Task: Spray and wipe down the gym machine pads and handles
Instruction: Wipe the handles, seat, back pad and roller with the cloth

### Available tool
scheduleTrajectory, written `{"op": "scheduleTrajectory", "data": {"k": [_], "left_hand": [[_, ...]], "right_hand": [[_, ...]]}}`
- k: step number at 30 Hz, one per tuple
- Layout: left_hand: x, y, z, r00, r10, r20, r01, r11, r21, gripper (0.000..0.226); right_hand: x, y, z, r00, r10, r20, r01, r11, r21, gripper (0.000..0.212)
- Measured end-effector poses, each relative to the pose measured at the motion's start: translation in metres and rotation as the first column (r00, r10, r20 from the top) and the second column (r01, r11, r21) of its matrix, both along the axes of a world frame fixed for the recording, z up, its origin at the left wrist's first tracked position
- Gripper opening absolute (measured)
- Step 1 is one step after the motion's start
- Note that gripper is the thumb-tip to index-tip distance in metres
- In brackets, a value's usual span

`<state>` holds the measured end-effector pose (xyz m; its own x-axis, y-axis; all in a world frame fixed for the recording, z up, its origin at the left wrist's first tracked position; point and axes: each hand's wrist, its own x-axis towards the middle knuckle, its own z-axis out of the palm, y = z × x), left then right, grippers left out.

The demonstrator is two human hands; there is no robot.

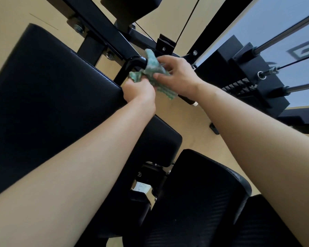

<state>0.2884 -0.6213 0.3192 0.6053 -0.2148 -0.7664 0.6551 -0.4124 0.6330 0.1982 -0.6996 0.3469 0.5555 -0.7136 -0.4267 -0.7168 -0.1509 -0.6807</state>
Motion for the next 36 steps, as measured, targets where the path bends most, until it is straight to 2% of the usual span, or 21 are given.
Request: {"op": "scheduleTrajectory", "data": {"k": [3, 7, 12, 16, 19, 24, 27, 32, 36], "left_hand": [[-0.008, -0.001, 0.004, 0.991, -0.067, -0.119, 0.062, 0.997, -0.044, 0.025], [-0.026, 0.001, 0.004, 0.960, -0.185, -0.209, 0.177, 0.983, -0.058, 0.026], [-0.048, 0.011, 0.003, 0.856, -0.392, -0.336, 0.365, 0.920, -0.143, 0.017], [-0.066, 0.032, 0.000, 0.719, -0.575, -0.390, 0.557, 0.813, -0.171, 0.018], [-0.073, 0.052, 0.003, 0.704, -0.588, -0.399, 0.568, 0.803, -0.183, 0.015], [-0.063, 0.093, 0.021, 0.738, -0.638, -0.220, 0.617, 0.770, -0.165, 0.016], [-0.049, 0.120, 0.047, 0.764, -0.629, -0.143, 0.606, 0.776, -0.174, 0.009], [-0.027, 0.168, 0.101, 0.830, -0.557, -0.036, 0.548, 0.825, -0.136, 0.010], [-0.014, 0.213, 0.145, 0.766, -0.638, 0.073, 0.640, 0.768, -0.005, 0.011]], "right_hand": [[0.006, 0.001, 0.000, 0.999, 0.035, -0.021, -0.035, 0.999, -0.008, 0.041], [-0.020, 0.002, -0.006, 0.985, 0.078, -0.153, -0.074, 0.997, 0.028, 0.041], [-0.061, 0.010, -0.013, 0.956, 0.038, -0.290, -0.017, 0.997, 0.075, 0.035], [-0.087, 0.024, -0.016, 0.859, -0.028, -0.511, -0.002, 0.998, -0.058, 0.027], [-0.096, 0.039, -0.010, 0.802, -0.142, -0.580, 0.083, 0.988, -0.127, 0.021], [-0.095, 0.071, 0.016, 0.819, -0.268, -0.507, 0.274, 0.960, -0.065, 0.036], [-0.090, 0.100, 0.038, 0.843, -0.311, -0.438, 0.353, 0.936, 0.015, 0.008], [-0.074, 0.172, 0.082, 0.880, -0.403, -0.250, 0.454, 0.869, 0.198, 0.012], [-0.069, 0.242, 0.114, 0.848, -0.514, -0.126, 0.516, 0.748, 0.417, 0.015]]}}
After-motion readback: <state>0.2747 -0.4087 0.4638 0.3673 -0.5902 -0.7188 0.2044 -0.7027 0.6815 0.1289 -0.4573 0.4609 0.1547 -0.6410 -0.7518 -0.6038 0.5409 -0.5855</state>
